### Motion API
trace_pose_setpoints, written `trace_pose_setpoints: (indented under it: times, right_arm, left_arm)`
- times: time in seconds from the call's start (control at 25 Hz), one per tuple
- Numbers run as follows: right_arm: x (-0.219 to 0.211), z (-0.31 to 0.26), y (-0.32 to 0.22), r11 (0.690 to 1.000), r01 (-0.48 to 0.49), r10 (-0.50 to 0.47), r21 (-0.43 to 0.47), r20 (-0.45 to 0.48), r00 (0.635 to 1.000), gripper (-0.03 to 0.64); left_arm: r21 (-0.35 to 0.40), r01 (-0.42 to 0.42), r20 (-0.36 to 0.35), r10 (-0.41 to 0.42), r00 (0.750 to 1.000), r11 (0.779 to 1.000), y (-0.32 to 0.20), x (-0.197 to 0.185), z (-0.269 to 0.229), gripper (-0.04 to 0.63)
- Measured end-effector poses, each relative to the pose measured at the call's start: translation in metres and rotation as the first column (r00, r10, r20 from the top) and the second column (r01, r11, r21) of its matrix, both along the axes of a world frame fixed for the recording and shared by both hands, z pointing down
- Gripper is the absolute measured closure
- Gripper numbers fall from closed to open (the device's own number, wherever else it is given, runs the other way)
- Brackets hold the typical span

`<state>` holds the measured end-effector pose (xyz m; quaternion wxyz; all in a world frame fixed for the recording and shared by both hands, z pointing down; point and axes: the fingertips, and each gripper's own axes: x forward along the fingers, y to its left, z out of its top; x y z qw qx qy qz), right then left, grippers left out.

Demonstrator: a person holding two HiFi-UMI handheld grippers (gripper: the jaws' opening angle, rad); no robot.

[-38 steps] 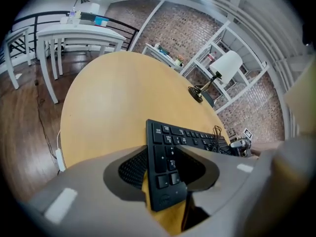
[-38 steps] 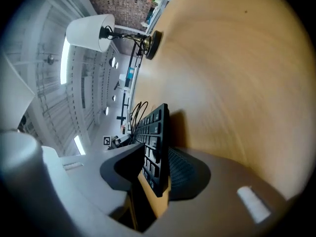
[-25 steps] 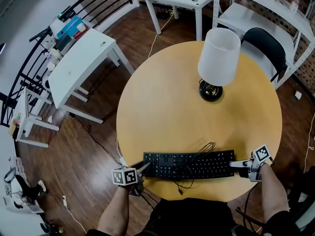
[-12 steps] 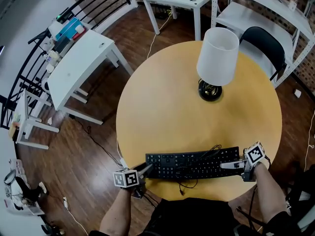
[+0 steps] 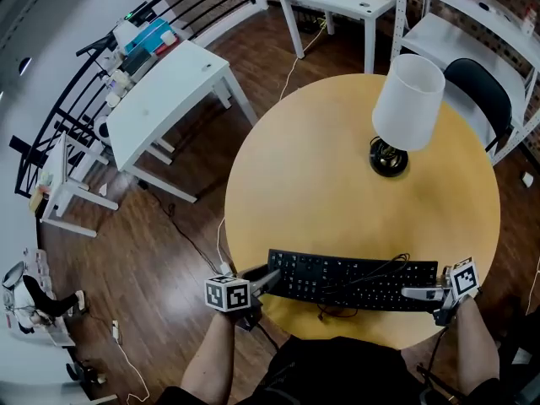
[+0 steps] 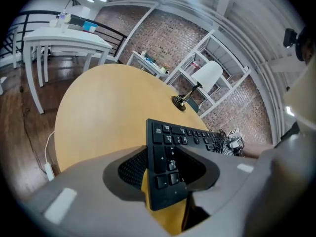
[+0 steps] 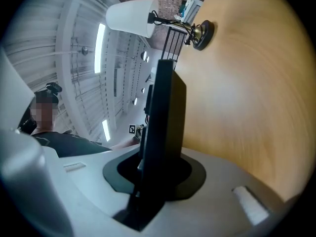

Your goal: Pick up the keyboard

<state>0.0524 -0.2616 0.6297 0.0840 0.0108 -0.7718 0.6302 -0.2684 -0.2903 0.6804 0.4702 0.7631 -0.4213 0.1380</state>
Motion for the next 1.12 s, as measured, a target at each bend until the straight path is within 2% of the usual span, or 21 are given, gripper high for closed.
trace_pose_setpoints:
  times: [0.08, 0.2, 0.36, 0.48, 0.64, 0.76, 0.92, 1.12]
  right_arm:
    - [0.002, -0.008, 0.001, 1.000, -0.020, 0.020, 0.021, -0.006, 1.000, 0.526]
    - [-0.011, -0.041, 0.004, 0.997, -0.067, 0.064, 0.035, 0.063, 0.996, 0.515]
    - [0.000, -0.050, 0.006, 0.985, -0.115, 0.113, 0.128, 0.020, 0.993, 0.532]
    - [-0.008, -0.076, 0.012, 0.973, -0.157, 0.142, 0.166, 0.096, 0.985, 0.532]
    - [-0.027, -0.090, 0.016, 0.959, -0.155, 0.124, 0.236, 0.138, 0.983, 0.531]
    - [-0.025, -0.116, 0.027, 0.955, -0.143, 0.108, 0.259, 0.144, 0.984, 0.529]
    - [-0.006, -0.130, 0.033, 0.952, -0.141, 0.106, 0.272, 0.139, 0.985, 0.529]
    - [-0.002, -0.124, 0.036, 0.960, -0.128, 0.097, 0.248, 0.133, 0.986, 0.531]
  left_arm:
    - [0.015, -0.024, 0.035, 0.023, 0.999, 1.000, -0.007, -0.004, -0.021, 0.414]
    - [0.052, -0.061, 0.076, 0.057, 0.995, 0.997, -0.020, -0.010, -0.058, 0.413]
    - [0.098, -0.100, 0.146, 0.085, 0.986, 0.990, -0.033, -0.006, -0.101, 0.413]
    - [0.161, -0.122, 0.172, 0.094, 0.981, 0.979, -0.034, -0.005, -0.132, 0.413]
    - [0.218, -0.128, 0.197, 0.085, 0.977, 0.968, -0.026, -0.025, -0.166, 0.413]
    - [0.248, -0.117, 0.196, 0.069, 0.978, 0.962, -0.015, -0.019, -0.192, 0.413]
    - [0.260, -0.122, 0.194, 0.072, 0.978, 0.958, -0.012, 0.002, -0.196, 0.413]
    - [0.242, -0.113, 0.201, 0.064, 0.978, 0.964, -0.007, 0.005, -0.185, 0.416]
